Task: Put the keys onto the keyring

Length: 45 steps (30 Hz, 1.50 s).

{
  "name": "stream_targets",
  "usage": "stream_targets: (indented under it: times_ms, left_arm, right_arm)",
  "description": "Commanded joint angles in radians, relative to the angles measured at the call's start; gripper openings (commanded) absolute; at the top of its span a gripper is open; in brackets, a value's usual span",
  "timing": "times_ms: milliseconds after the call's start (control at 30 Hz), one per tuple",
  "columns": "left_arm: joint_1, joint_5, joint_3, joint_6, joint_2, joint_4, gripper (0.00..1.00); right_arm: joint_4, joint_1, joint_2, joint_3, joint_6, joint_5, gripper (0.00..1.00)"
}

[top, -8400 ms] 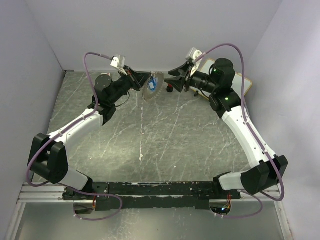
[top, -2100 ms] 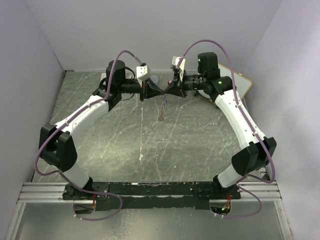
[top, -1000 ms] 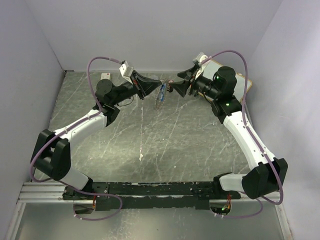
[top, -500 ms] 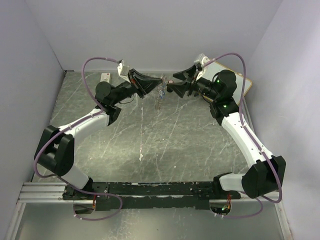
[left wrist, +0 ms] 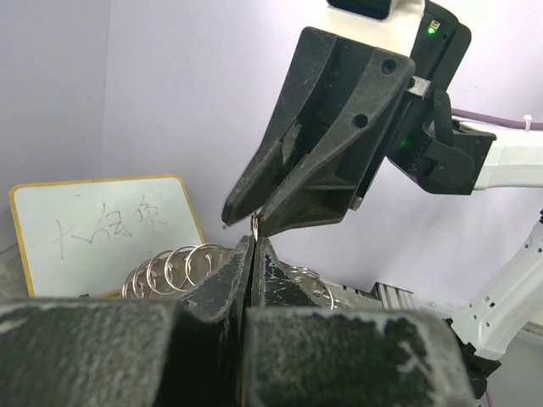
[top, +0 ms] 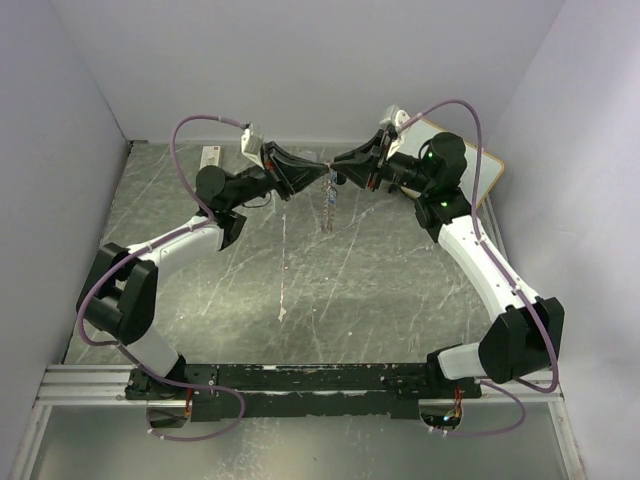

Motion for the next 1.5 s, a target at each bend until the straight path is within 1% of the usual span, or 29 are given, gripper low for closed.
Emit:
stream_targets:
  times_ms: [0, 33, 200, 467, 667, 867, 1067, 1100, 1433, 1467]
  left_arm:
    - [0.006, 0.012, 0.033, -0.023, -0.008, 0.101, 0.07]
    - [0.007, 0.006, 0.033, -0.024, -0.011, 0.101, 0.07]
    - [0.013, -0.055, 0.024, -0.062, -0.017, 0.147, 0.07]
    - [0.027, -0.107, 0.038, -0.261, 0.058, 0.391, 0.07]
    - [0.032, -0.145, 0.051, -0.376, 0.126, 0.555, 0.07]
    - [0.032, -0.178, 0.052, -0.403, 0.156, 0.636, 0.07]
    - [0.032, -0.217, 0.055, -0.407, 0.159, 0.680, 0.07]
    - [0.032, -0.224, 0.055, -0.408, 0.159, 0.686, 0.07]
    - [0.032, -0.277, 0.061, -0.398, 0.143, 0.691, 0.07]
    - [0.032, -0.278, 0.064, -0.398, 0.144, 0.691, 0.07]
  right_arm:
    - [0.006, -0.001, 0.015, 0.046, 0.007, -0.040, 0.06]
    - [0.001, -0.002, 0.013, 0.045, 0.009, -0.036, 0.00]
    - [0.007, -0.002, -0.011, 0.010, 0.005, -0.027, 0.00]
    - [0.054, -0.002, -0.006, -0.024, 0.050, -0.062, 0.00]
    - [0.169, -0.002, 0.006, -0.064, 0.138, -0.087, 0.00]
    - [0.295, 0.005, 0.021, -0.097, 0.237, -0.105, 0.00]
    - [0.357, 0.013, 0.033, -0.132, 0.279, -0.098, 0.04]
    - [0.372, 0.012, 0.033, -0.140, 0.287, -0.096, 0.06]
    - [0.446, 0.025, 0.034, -0.198, 0.328, -0.060, 0.10]
    - [0.448, 0.027, 0.035, -0.224, 0.330, -0.058, 0.10]
